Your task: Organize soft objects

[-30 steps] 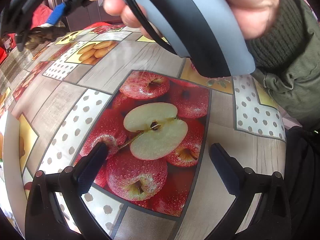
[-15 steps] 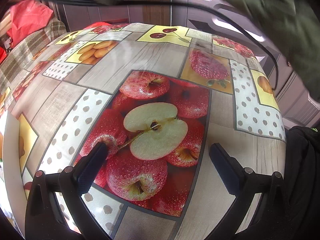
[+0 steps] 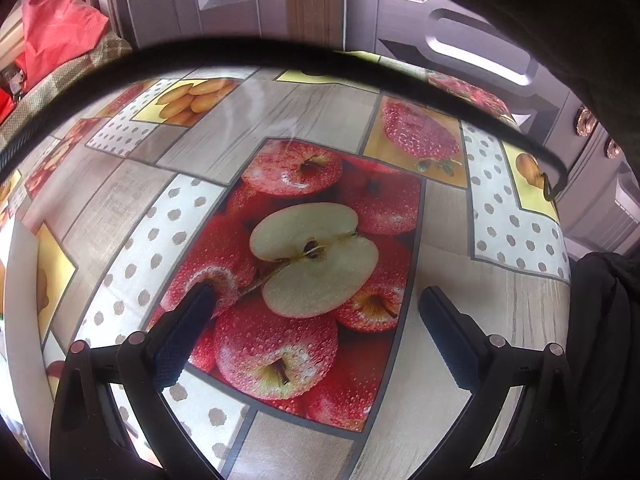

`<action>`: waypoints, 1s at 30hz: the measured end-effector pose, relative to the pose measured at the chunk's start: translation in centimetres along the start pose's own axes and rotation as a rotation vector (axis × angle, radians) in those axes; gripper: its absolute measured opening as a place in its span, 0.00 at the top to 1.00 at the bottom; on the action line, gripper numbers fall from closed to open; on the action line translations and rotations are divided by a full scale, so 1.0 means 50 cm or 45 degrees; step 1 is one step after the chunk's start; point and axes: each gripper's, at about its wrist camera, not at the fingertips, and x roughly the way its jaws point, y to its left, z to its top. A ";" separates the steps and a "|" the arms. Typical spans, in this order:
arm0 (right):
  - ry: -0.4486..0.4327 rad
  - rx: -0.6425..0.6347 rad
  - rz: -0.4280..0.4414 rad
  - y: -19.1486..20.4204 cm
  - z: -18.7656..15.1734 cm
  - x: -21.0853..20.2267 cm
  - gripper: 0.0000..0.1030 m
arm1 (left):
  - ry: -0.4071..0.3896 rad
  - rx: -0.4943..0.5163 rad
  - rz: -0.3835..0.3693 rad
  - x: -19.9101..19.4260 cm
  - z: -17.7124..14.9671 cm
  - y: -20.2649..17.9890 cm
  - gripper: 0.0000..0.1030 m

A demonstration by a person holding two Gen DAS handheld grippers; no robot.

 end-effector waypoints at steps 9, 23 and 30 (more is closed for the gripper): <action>-0.116 0.199 0.005 -0.063 -0.006 -0.035 0.10 | -0.002 0.006 0.016 0.000 -0.005 0.002 0.01; -0.340 0.578 -0.248 -0.269 -0.200 -0.256 0.10 | -0.002 0.004 0.013 0.000 -0.004 0.000 0.01; -0.328 0.790 -0.297 -0.311 -0.350 -0.312 0.09 | -0.002 0.004 0.013 0.000 -0.004 0.001 0.01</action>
